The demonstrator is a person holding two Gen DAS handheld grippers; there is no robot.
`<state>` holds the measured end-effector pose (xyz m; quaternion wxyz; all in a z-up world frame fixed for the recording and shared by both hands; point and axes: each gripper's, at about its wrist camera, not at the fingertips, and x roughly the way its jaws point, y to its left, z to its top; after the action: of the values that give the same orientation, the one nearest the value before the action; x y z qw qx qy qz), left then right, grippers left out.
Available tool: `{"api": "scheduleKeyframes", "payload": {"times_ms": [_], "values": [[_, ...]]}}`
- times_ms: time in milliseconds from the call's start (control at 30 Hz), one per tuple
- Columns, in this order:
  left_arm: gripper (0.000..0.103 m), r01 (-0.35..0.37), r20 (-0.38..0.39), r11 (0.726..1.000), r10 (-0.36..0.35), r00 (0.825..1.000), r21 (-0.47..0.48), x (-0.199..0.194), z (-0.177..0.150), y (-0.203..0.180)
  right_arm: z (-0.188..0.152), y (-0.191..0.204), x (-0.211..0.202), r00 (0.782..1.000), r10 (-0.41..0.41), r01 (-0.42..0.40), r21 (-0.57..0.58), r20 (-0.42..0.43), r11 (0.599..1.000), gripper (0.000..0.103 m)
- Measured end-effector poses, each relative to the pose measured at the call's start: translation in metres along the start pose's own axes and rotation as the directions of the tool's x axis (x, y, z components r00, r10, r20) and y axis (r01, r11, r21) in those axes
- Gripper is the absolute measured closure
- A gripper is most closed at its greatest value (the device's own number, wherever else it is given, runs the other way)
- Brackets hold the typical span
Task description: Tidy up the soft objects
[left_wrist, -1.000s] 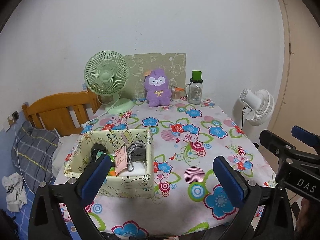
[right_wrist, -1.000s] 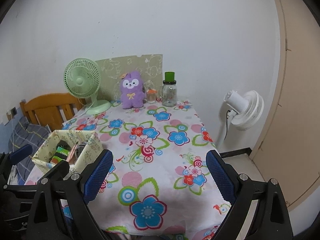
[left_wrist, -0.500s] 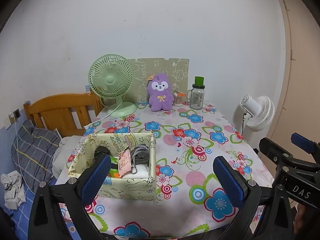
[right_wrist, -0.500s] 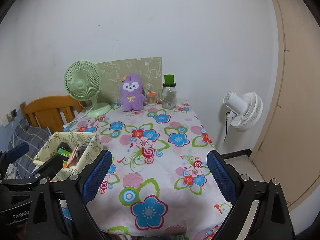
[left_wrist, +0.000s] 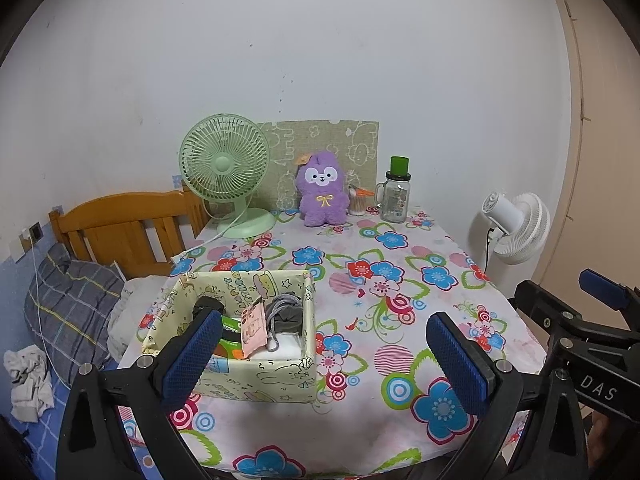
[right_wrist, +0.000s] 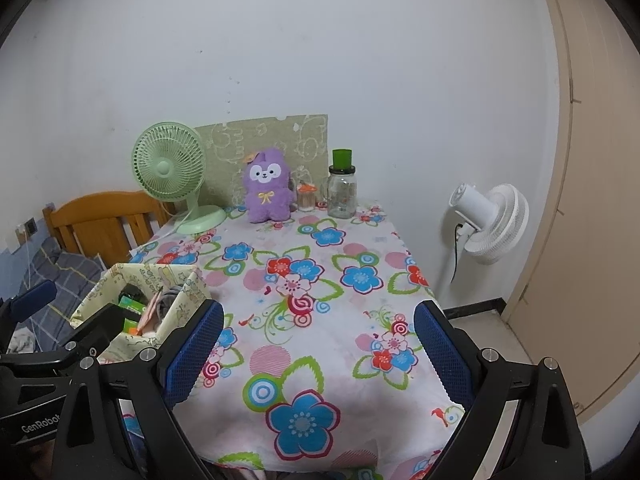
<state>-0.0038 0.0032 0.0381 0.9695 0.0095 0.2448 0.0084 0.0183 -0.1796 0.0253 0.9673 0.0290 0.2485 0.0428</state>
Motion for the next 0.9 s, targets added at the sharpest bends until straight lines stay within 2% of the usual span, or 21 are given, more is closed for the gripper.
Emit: {"api": "scheduleKeyframes", "payload": {"times_ms": [900], "values": [[0.0,0.003,-0.002,1.0,-0.003,1.0,0.004,-0.0006,-0.0004,-0.0015,-0.001,-0.0012,-0.0033,1.0,-0.014,0.014,-0.003,0.014,1.0,0.006]]}}
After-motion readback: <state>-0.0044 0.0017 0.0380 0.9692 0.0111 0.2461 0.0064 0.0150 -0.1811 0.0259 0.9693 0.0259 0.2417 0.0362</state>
